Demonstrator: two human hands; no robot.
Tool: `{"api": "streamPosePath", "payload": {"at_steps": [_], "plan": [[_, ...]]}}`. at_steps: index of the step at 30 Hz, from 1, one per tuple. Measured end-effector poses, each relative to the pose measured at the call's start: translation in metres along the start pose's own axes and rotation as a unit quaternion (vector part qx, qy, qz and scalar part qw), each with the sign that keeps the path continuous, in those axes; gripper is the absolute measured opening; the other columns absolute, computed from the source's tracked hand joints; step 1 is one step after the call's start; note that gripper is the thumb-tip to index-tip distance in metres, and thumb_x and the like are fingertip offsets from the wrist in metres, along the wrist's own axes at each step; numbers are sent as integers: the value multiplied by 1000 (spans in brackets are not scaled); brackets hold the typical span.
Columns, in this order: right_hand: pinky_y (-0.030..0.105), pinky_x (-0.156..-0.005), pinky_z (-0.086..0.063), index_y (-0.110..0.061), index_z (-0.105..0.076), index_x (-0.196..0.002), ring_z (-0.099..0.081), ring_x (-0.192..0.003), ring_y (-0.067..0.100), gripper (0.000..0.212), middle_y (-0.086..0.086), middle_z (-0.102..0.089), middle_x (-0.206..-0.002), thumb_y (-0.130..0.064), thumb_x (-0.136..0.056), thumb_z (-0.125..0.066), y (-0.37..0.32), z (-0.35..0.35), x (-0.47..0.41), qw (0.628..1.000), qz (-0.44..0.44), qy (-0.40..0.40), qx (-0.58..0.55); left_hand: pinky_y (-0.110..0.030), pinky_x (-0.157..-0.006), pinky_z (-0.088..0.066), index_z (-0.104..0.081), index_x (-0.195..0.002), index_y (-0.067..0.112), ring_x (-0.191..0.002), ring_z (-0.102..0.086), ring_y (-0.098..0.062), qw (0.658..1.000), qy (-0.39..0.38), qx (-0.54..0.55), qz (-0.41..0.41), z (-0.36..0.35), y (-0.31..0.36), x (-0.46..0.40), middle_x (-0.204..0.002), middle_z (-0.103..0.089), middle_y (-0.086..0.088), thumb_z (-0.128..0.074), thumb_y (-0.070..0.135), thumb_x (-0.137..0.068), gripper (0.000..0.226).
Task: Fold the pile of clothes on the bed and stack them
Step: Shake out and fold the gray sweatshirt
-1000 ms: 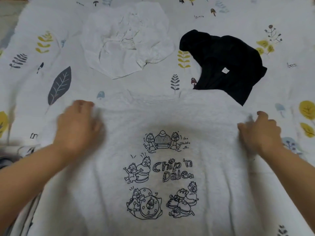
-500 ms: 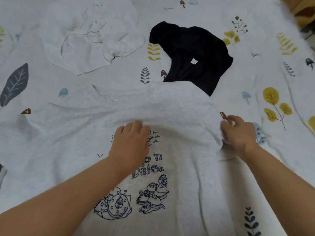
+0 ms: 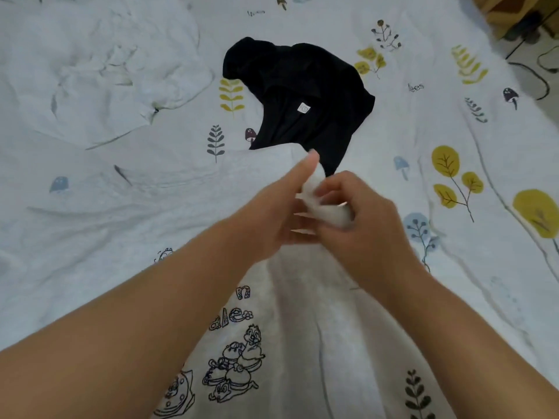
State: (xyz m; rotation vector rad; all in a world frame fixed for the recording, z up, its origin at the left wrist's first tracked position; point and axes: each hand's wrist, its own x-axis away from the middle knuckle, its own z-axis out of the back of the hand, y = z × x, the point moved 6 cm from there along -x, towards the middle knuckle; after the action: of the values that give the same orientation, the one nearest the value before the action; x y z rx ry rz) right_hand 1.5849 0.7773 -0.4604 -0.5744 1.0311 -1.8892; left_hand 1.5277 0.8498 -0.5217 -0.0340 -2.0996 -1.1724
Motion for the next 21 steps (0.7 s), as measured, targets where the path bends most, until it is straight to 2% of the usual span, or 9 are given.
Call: {"api": "streamPosePath", "payload": {"at_steps": [2, 4, 6, 8, 10, 12, 16, 19, 21], "plan": [[10, -59, -46, -28, -60, -95, -60, -67, -3, 30, -12, -64, -82, -4, -78, -66, -9, -21, 12, 992, 5, -105, -68, -20, -49, -45, -56, -70, 11, -50, -56, -13, 1000, 22, 0, -12, 18, 4, 0, -62, -55, -7, -60, 19, -80, 13], [15, -59, -49, -30, -61, -102, -60, -64, 1, 29, -11, -64, -89, -12, -80, -66, -3, -32, 25, 986, -18, -148, -77, -19, -46, -41, -54, -72, 9, -45, -51, -14, 990, 128, -53, -8, 52, -1, 2, -58, -52, -7, -54, 1, -81, 12], [22, -66, -51, -31, -61, -103, -57, -70, 1, 24, -15, -62, -93, -20, -83, -63, 11, -30, 32, 995, -25, -94, 37, -23, -54, -41, -55, -83, 9, -57, -52, -20, 961, 242, -134, 6, 88, -10, 10, -72, -56, -12, -56, 3, -84, 6], [25, -83, -45, -29, -54, -115, -49, -92, 3, 32, -13, -54, -108, -26, -84, -62, 27, -31, 35, 985, -40, -56, 157, -27, -64, -42, -51, -100, 12, -70, -54, -23, 933, 302, -193, 25, 109, -20, 18, -88, -58, -10, -65, 17, -84, 22], [25, -92, -36, -30, -38, -132, -38, -110, 11, 58, -9, -40, -122, -37, -81, -63, 40, -45, 39, 972, -79, -102, 199, -25, -62, -42, -40, -111, 17, -75, -54, -14, 920, 295, -256, 33, 112, -26, 21, -90, -52, 3, -70, 31, -80, 46], [29, -95, -33, -30, -29, -136, -34, -112, 16, 70, -4, -34, -123, -43, -76, -64, 48, -64, 44, 951, -87, -160, 251, -22, -61, -40, -33, -116, 17, -79, -52, -12, 903, 276, -329, 9, 106, -26, 20, -90, -50, 4, -71, 27, -80, 53], [31, -85, -34, -20, -50, -111, -45, -101, 20, 30, 1, -50, -109, -17, -83, -56, 41, -78, 44, 927, -49, -145, 341, -26, -61, -42, -41, -117, 10, -71, -54, -16, 870, 225, -437, -40, 101, -22, 18, -85, -59, -5, -43, -1, -89, 31], [32, -64, -46, -15, -62, -71, -56, -67, 21, 3, 0, -59, -69, -17, -71, -65, 28, -70, 48, 945, 32, -76, 317, -31, -69, -47, -55, -102, 14, -77, -57, -23, 931, 222, -291, 5, 117, -22, 26, -88, -62, -11, -39, -13, -85, 36], [33, -61, -47, -17, -63, -63, -55, -63, 19, 26, -2, -56, -63, -33, -78, -50, 24, -70, 55, 949, 72, -86, 293, -32, -70, -46, -59, -100, 11, -84, -59, -28, 901, 289, -324, 5, 134, -16, 31, -95, -63, -12, -40, -10, -84, 32]]}}
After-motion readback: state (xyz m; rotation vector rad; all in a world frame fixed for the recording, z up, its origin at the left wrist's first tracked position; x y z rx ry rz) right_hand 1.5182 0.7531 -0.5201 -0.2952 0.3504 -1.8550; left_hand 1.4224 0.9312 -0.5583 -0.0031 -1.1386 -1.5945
